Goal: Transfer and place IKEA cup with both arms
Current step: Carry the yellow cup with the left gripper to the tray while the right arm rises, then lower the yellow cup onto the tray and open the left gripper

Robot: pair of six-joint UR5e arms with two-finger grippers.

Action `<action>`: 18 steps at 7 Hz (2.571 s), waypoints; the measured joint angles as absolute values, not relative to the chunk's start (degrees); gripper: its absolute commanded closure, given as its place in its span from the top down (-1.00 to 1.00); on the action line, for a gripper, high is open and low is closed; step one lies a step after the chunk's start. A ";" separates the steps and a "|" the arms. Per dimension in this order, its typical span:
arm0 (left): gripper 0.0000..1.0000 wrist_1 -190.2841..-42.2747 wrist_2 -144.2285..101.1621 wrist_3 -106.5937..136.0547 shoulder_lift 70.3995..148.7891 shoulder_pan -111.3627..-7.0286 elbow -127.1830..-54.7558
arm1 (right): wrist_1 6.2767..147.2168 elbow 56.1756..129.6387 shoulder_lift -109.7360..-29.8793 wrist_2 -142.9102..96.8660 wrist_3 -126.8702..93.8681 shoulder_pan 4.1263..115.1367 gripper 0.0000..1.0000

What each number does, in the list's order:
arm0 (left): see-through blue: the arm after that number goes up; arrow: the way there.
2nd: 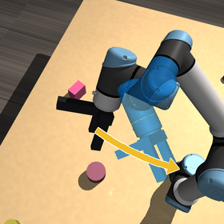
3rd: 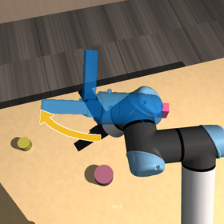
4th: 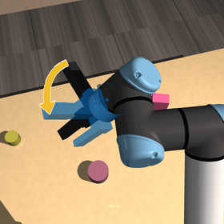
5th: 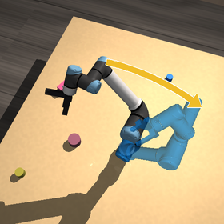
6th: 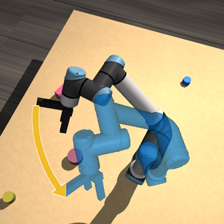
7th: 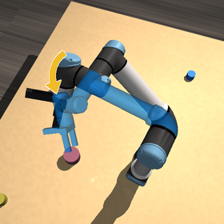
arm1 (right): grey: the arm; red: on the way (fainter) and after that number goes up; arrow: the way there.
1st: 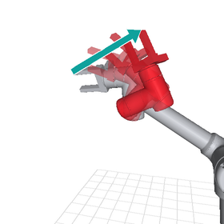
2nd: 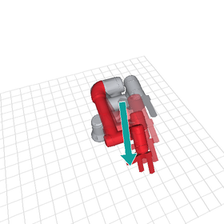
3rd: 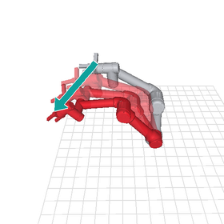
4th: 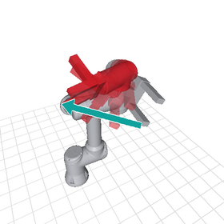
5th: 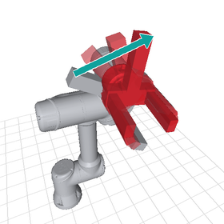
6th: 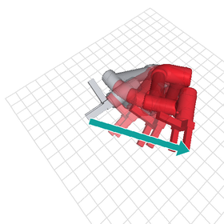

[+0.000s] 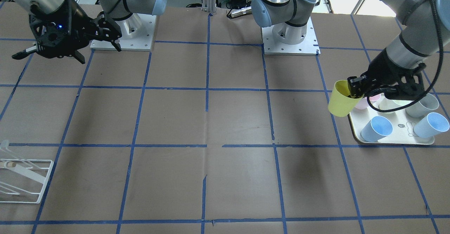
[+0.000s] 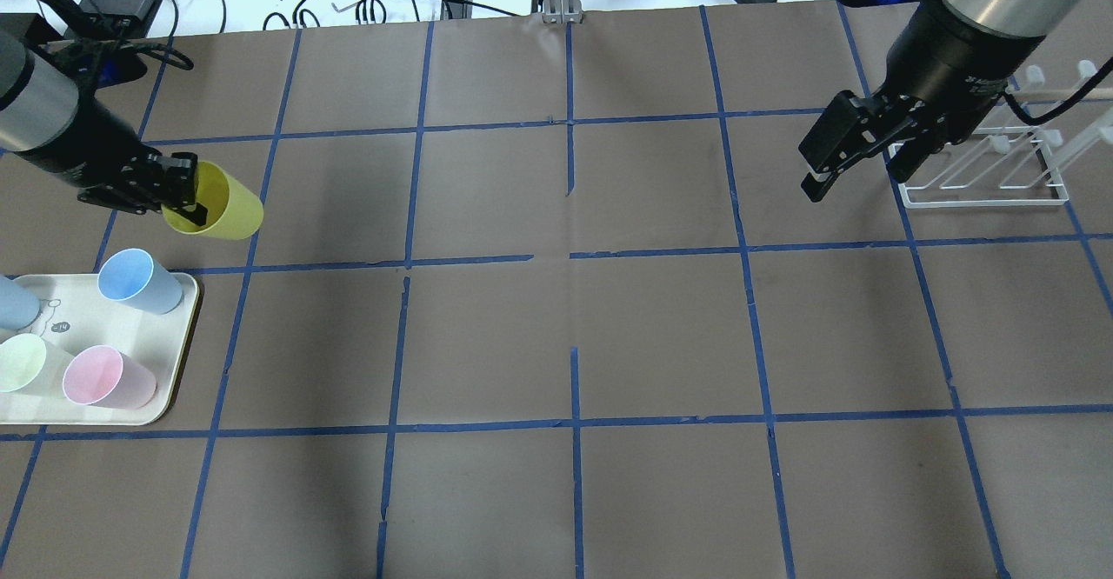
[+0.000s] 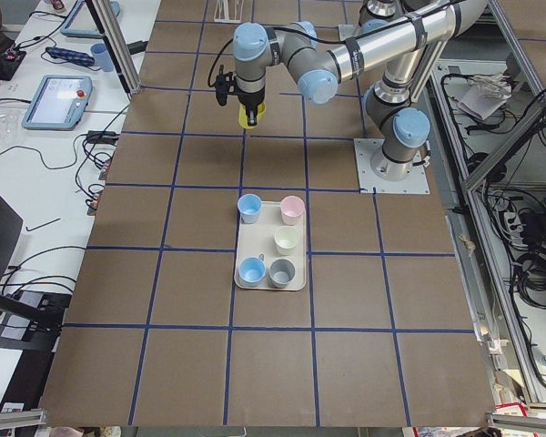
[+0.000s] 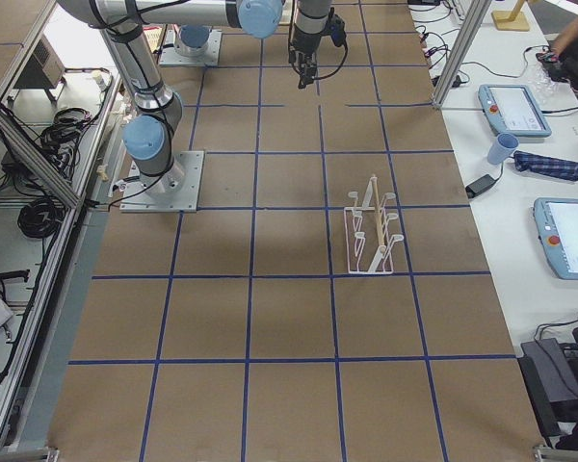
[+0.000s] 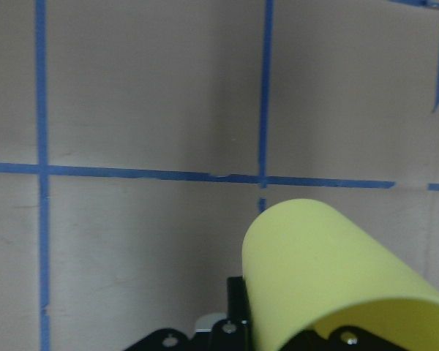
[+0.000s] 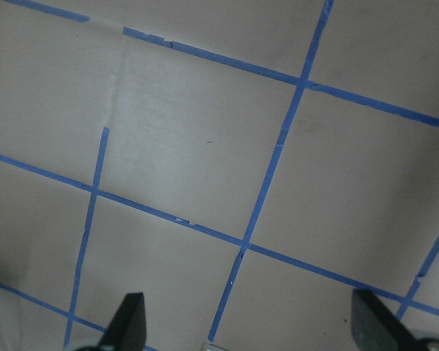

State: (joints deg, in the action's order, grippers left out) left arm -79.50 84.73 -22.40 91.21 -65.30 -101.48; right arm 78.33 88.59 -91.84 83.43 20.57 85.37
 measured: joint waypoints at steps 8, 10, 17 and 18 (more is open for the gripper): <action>-1.00 -84.48 88.39 -58.41 110.35 -42.76 -86.05 | 90.08 88.05 -92.33 90.07 -4.23 91.57 1.00; -1.00 -81.95 88.82 -59.51 115.05 -42.52 -84.31 | 89.66 87.90 -92.49 89.96 -3.88 91.50 1.00; -1.00 -77.92 90.36 -59.79 121.21 -42.62 -85.78 | 89.05 87.44 -92.55 90.05 -3.60 91.50 1.00; -0.78 -77.20 91.10 -59.78 121.86 -42.60 -86.30 | 89.04 87.37 -92.55 90.06 -3.58 91.50 1.00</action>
State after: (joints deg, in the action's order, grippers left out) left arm -77.20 91.10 -59.78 121.86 -42.60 -86.30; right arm 89.04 87.37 -92.55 90.06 -3.58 91.50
